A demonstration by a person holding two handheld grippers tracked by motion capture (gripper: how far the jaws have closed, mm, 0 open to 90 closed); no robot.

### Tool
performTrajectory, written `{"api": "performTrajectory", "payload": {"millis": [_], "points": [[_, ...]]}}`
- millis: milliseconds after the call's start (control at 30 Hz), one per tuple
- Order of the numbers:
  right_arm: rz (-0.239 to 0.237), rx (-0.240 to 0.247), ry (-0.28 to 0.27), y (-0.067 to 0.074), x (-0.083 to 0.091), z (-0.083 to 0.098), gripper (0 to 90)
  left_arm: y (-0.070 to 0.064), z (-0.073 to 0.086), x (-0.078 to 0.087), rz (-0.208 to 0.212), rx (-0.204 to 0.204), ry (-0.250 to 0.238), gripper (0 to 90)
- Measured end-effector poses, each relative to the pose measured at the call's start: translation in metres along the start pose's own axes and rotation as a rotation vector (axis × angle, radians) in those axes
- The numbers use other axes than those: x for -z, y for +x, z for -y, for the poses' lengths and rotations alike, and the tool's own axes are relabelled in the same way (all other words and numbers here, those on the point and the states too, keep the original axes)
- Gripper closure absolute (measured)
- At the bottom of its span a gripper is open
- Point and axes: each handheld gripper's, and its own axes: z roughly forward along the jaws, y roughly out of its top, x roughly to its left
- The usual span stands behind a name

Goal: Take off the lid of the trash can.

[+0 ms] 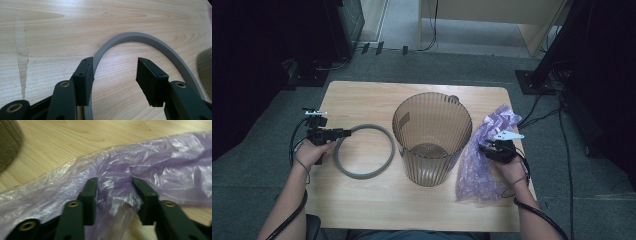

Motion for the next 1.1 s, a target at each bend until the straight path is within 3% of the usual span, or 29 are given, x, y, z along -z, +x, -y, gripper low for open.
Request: {"api": "performTrajectory", "payload": {"millis": [167, 267, 500, 1100], "points": [[-0.001, -0.001, 0.001, 0.000, 0.000, 0.000, 80.2, -0.003, -0.002, 0.002, 0.009, -0.013, -0.016, 44.9], [-0.007, -0.014, 0.001, -0.001, 0.004, -0.003, 84.2, -0.006, -0.003, 0.004, 0.008, -0.027, -0.020, 44.8], [-0.058, -0.081, -0.051, -0.002, 0.017, -0.017, 85.7, -0.009, -0.003, 0.001, 0.007, -0.039, -0.008, 43.9], [-0.136, -0.051, -0.103, 0.009, 0.042, -0.046, 86.1, -0.018, -0.005, 0.002, 0.018, -0.056, -0.001, 40.6]]}}
